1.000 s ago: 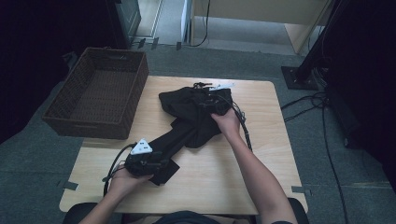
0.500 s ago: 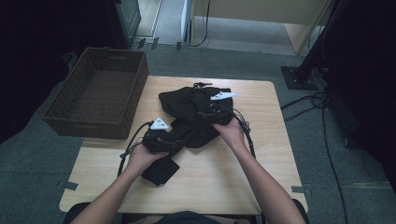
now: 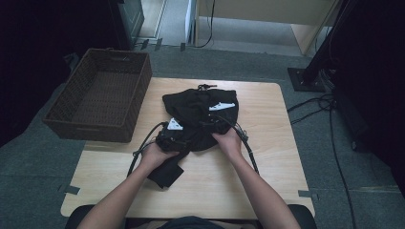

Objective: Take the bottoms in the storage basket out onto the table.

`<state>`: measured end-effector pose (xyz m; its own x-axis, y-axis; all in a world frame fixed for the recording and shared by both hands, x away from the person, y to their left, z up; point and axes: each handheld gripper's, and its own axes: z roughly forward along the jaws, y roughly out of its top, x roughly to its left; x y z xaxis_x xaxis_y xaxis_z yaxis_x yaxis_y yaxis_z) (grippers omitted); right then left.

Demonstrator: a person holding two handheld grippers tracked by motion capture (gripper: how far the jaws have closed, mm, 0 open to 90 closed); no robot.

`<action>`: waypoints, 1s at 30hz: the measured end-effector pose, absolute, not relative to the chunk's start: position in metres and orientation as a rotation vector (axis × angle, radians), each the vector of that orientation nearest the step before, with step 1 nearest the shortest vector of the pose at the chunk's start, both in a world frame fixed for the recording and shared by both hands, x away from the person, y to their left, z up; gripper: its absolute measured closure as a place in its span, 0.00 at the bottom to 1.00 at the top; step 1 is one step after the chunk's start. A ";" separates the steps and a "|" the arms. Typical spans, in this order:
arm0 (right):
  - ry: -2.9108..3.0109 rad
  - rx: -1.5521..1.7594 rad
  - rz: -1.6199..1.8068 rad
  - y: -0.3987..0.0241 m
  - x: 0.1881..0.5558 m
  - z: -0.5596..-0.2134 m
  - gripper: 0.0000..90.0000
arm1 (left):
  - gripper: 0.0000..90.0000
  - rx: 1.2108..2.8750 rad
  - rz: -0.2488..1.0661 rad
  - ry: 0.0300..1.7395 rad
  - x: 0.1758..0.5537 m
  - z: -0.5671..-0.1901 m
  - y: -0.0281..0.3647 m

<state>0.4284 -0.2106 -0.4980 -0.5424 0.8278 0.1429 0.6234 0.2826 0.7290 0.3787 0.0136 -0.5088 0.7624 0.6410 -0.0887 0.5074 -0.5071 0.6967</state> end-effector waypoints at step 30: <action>2.230 1.445 0.962 -0.221 0.492 -0.490 0.88 | 0.76 2.209 0.074 0.908 0.293 -0.490 0.078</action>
<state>0.4919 -0.2212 -0.4898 -0.4405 0.8927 0.0948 0.6818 0.2639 0.6823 0.2932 0.0777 -0.4905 0.7486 0.6288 -0.2103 0.5867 -0.4804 0.6519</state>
